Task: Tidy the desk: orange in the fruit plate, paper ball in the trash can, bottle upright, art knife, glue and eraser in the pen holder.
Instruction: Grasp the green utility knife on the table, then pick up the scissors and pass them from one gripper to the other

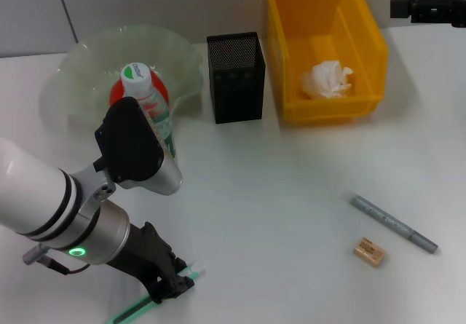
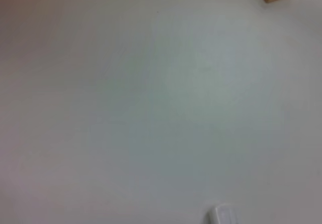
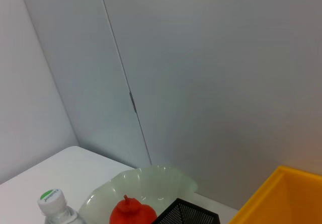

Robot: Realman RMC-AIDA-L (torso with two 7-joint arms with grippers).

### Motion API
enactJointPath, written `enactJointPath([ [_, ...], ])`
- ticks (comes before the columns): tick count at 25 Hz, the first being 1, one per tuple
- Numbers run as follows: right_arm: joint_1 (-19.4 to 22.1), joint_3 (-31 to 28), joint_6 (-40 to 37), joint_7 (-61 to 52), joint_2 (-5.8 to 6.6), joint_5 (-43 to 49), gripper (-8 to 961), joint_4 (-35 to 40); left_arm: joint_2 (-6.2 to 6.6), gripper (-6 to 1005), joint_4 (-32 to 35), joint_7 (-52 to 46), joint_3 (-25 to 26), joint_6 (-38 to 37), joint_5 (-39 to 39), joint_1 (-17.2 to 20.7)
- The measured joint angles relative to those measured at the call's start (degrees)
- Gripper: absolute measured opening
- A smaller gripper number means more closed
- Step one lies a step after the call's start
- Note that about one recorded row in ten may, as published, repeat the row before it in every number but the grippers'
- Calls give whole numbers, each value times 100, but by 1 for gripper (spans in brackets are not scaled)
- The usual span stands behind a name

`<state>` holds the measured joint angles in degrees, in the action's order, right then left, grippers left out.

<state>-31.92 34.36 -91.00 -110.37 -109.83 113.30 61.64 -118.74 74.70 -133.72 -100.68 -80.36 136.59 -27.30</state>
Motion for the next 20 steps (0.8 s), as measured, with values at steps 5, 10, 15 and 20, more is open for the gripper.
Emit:
enactJointPath([
  [5,2,-6,-3,-1,-2,-2,648,2,0,285,4,4,-3,-54,-20,-32],
  [10,2,-9,-6,-2,-3,-2,648,6,5,220,60,6,41,-77,-78,-41],
  [15,10,-10,-15,-2,-4,-2,648,7,15,193,234,257,242,-247,-349,-33],
  [20,20,-16,-21,-2,-16,-2,647,6,16,193,380,563,610,-313,-682,16],
])
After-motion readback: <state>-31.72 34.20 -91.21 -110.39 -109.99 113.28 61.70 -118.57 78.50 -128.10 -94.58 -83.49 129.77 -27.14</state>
